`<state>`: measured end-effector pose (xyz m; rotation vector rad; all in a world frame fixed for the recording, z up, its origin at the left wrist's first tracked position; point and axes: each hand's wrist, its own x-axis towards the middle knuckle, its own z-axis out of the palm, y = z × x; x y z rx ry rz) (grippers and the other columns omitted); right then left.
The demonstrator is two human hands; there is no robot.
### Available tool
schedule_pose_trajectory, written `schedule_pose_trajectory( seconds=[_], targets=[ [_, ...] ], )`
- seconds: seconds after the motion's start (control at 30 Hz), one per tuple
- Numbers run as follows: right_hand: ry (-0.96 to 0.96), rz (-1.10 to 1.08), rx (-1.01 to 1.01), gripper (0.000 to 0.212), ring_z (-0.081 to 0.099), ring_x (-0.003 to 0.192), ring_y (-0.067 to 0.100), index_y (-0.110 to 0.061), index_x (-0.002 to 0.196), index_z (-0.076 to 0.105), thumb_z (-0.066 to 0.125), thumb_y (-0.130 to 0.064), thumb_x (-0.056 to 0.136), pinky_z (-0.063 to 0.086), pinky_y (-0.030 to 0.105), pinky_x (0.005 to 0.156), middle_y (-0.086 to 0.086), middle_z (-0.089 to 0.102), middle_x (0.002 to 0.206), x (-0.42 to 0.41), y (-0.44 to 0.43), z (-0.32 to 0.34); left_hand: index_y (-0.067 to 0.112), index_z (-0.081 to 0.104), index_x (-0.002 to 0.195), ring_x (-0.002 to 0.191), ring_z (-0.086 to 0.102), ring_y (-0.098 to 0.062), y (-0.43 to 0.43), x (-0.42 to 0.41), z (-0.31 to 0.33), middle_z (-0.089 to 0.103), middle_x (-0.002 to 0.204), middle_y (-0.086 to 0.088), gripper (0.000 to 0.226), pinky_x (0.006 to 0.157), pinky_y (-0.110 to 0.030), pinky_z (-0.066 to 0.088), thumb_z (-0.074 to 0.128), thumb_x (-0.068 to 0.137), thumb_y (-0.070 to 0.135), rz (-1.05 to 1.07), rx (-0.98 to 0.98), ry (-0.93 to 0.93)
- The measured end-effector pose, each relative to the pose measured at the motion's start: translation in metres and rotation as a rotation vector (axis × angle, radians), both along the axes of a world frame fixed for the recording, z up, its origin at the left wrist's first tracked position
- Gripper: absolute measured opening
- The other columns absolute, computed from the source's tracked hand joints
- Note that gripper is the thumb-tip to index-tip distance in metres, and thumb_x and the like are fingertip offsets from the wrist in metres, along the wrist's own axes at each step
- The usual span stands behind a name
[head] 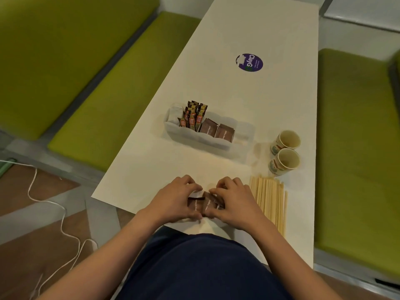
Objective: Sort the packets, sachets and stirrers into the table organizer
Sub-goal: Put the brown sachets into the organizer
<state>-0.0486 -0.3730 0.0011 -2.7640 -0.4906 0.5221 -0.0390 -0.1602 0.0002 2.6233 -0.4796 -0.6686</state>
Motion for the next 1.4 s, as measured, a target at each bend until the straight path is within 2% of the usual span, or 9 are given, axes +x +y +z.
schedule_pose_trajectory(
  seconds=[0.2, 0.37, 0.57, 0.67, 0.77, 0.9, 1.07, 1.27, 1.4],
  targets=[
    [-0.038, 0.011, -0.05, 0.062, 0.038, 0.121, 0.017, -0.035, 0.136, 0.055, 0.069, -0.062, 0.082, 0.034, 0.035, 0.098, -0.01, 0.046, 0.133, -0.001, 0.008, -0.002, 0.032, 0.06, 0.116, 0.1, 0.047, -0.008, 0.0, -0.001, -0.003, 0.047, 0.115, 0.013, 0.049, 0.079, -0.033, 0.054, 0.079, 0.073, 0.044, 0.058, 0.026, -0.019],
    [0.017, -0.062, 0.035, 0.052, 0.04, 0.117, 0.017, -0.032, 0.122, 0.056, 0.078, -0.049, 0.078, 0.038, 0.034, 0.095, -0.011, 0.049, 0.127, 0.009, 0.019, -0.005, 0.032, 0.058, 0.091, 0.079, 0.057, -0.008, 0.002, 0.004, -0.001, 0.061, 0.092, 0.014, 0.026, 0.07, -0.034, 0.053, 0.078, 0.075, 0.027, 0.176, -0.105, 0.05],
    [0.117, -0.391, 0.366, 0.022, 0.057, 0.086, 0.007, -0.035, 0.093, 0.06, 0.079, -0.029, 0.085, 0.049, 0.025, 0.075, -0.009, 0.057, 0.098, 0.018, 0.022, -0.002, 0.032, 0.071, 0.088, 0.077, 0.062, -0.006, 0.014, 0.018, 0.015, 0.068, 0.086, 0.018, 0.011, 0.068, -0.025, 0.048, 0.074, 0.086, 0.022, 0.263, -0.233, -0.007],
    [0.105, -0.455, 0.479, 0.019, 0.06, 0.087, 0.006, -0.036, 0.085, 0.061, 0.078, -0.027, 0.086, 0.05, 0.025, 0.076, -0.01, 0.065, 0.096, 0.023, 0.016, -0.001, 0.03, 0.075, 0.092, 0.074, 0.06, -0.004, 0.017, 0.032, 0.031, 0.07, 0.089, 0.016, 0.007, 0.064, -0.019, 0.04, 0.072, 0.089, 0.024, 0.293, -0.259, -0.1],
    [0.075, -0.523, 0.585, 0.016, 0.061, 0.091, 0.005, -0.033, 0.082, 0.066, 0.079, -0.026, 0.085, 0.048, 0.019, 0.074, -0.012, 0.067, 0.096, 0.025, 0.012, 0.0, 0.031, 0.077, 0.091, 0.075, 0.057, -0.006, 0.016, 0.056, 0.045, 0.068, 0.093, 0.012, 0.006, 0.071, -0.029, 0.046, 0.074, 0.087, 0.027, 0.304, -0.299, -0.224],
    [-0.004, -0.652, 0.774, 0.016, 0.062, 0.077, 0.005, -0.031, 0.081, 0.07, 0.083, -0.022, 0.083, 0.047, 0.015, 0.06, -0.015, 0.069, 0.082, 0.025, 0.008, 0.008, 0.033, 0.079, 0.1, 0.092, 0.056, -0.011, 0.004, 0.103, 0.063, 0.062, 0.1, 0.008, 0.012, 0.079, -0.037, 0.05, 0.072, 0.09, 0.034, 0.262, -0.335, -0.422],
    [-0.078, -0.742, 0.862, 0.014, 0.063, 0.077, 0.007, -0.032, 0.084, 0.072, 0.083, -0.023, 0.083, 0.053, 0.027, 0.068, -0.015, 0.071, 0.082, 0.021, -0.004, 0.016, 0.031, 0.077, 0.109, 0.104, 0.053, -0.02, -0.027, 0.156, 0.081, 0.065, 0.106, 0.002, 0.019, 0.07, -0.034, 0.042, 0.062, 0.097, 0.031, 0.136, -0.11, -0.53],
    [-0.118, -0.805, 0.912, 0.011, 0.068, 0.082, 0.01, -0.032, 0.089, 0.077, 0.079, -0.021, 0.087, 0.057, 0.036, 0.076, -0.014, 0.075, 0.087, 0.022, -0.021, 0.018, 0.033, 0.078, 0.102, 0.097, 0.062, -0.024, -0.042, 0.189, 0.062, 0.069, 0.097, 0.001, 0.019, 0.062, -0.031, 0.041, 0.063, 0.092, 0.026, 0.088, 0.08, -0.442],
    [-0.144, -0.803, 0.912, 0.015, 0.07, 0.081, 0.008, -0.035, 0.098, 0.077, 0.071, -0.022, 0.094, 0.055, 0.026, 0.074, -0.017, 0.075, 0.09, 0.031, -0.023, 0.023, 0.033, 0.077, 0.103, 0.098, 0.06, -0.027, -0.044, 0.196, 0.053, 0.068, 0.1, -0.002, 0.017, 0.063, -0.031, 0.036, 0.067, 0.09, 0.028, 0.037, 0.146, -0.446]
  ],
)
